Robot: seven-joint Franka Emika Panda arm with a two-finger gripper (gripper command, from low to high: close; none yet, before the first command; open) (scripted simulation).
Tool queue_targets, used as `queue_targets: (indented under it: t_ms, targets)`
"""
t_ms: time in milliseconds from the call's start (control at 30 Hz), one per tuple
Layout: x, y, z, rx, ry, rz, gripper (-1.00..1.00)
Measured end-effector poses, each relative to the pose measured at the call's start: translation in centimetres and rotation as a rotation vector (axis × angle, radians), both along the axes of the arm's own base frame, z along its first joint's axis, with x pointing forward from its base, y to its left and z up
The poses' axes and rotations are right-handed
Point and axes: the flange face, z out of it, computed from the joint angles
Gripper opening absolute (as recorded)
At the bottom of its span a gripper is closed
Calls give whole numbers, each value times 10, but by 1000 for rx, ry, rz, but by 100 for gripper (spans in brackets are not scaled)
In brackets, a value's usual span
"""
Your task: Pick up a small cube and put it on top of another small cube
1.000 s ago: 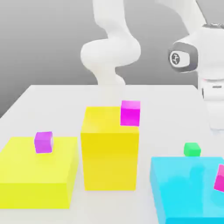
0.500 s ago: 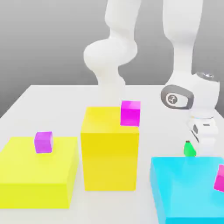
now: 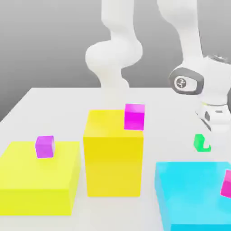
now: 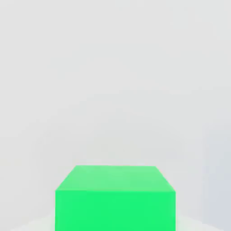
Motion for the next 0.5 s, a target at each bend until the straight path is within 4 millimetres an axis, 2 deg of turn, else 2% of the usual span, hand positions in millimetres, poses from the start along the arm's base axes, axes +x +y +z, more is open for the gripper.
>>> queue_targets:
  t_ms: [133, 300, 367, 500]
  targets:
    - [57, -26, 22, -6, -34, -32, -100]
    - [122, -74, 52, -34, -84, -66, -100]
    - [146, -99, 65, -52, -104, -82, -100]
    - [190, -167, 92, -101, -140, -145, -100]
